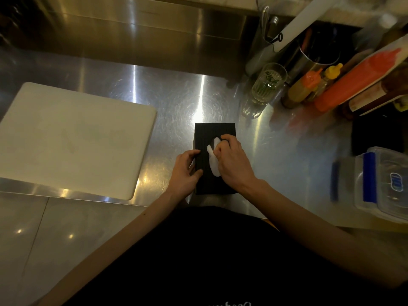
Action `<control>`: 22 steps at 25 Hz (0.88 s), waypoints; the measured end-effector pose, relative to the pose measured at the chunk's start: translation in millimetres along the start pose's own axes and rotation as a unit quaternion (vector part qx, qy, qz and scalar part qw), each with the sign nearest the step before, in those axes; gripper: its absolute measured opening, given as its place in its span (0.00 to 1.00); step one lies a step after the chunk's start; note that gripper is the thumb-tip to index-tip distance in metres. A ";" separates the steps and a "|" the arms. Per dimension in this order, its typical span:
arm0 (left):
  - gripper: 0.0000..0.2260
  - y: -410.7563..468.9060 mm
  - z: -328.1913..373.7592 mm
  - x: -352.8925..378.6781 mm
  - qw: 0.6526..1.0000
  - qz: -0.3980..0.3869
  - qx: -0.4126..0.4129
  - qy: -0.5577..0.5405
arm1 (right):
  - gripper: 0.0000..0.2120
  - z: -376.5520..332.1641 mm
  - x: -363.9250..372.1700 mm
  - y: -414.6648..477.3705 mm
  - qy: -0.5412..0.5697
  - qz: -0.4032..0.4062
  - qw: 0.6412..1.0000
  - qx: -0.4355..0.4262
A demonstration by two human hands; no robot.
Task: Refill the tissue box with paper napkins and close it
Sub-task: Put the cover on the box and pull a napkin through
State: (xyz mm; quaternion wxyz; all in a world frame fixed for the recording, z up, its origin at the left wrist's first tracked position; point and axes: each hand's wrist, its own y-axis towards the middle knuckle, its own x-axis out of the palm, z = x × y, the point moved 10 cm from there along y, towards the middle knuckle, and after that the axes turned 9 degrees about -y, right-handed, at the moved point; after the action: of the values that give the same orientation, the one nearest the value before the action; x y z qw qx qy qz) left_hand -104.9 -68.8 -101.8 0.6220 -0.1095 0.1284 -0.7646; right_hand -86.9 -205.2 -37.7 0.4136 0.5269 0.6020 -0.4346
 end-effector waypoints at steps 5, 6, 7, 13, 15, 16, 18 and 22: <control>0.24 0.7 -2.1 0.5 1.000 -0.003 -0.001 0.007 | 0.18 2.2 2.5 -3.6 0.005 -0.014 1.000 0.012; 0.24 0.8 -2.1 0.6 1.000 -0.003 0.000 0.010 | 0.18 3.0 3.1 -4.1 0.011 -0.017 1.000 0.014; 0.24 1.1 -2.4 0.7 1.000 -0.004 0.000 0.011 | 0.18 4.2 3.5 -4.4 0.017 -0.019 1.000 0.017; 0.24 0.3 -1.8 0.9 1.000 -0.006 0.007 0.007 | 0.08 11.9 -2.4 -10.7 0.069 0.017 0.997 0.024; 0.24 -1.0 -2.4 1.4 1.000 -0.009 0.006 -0.002 | 0.07 17.0 -3.7 -12.9 0.098 0.021 0.994 0.040; 0.24 -1.7 -2.2 1.1 1.000 -0.009 0.006 0.001 | 0.08 19.2 -3.5 -13.5 0.107 0.019 0.993 0.049; 0.24 -1.6 -2.4 1.5 1.000 -0.012 0.003 0.016 | 0.10 21.9 -3.0 -14.4 0.116 0.011 0.991 0.061; 0.23 -1.8 1.8 -0.2 0.998 -0.020 0.008 0.057 | 0.15 24.5 -6.0 -15.9 0.141 0.006 0.985 0.096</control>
State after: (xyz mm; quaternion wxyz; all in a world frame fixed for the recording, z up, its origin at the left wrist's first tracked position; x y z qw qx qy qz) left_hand -105.9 -68.4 -99.5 0.5995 -0.0636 0.1556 -0.7825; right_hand -101.1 -231.4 -37.4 0.2751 0.6239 0.6063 -0.4092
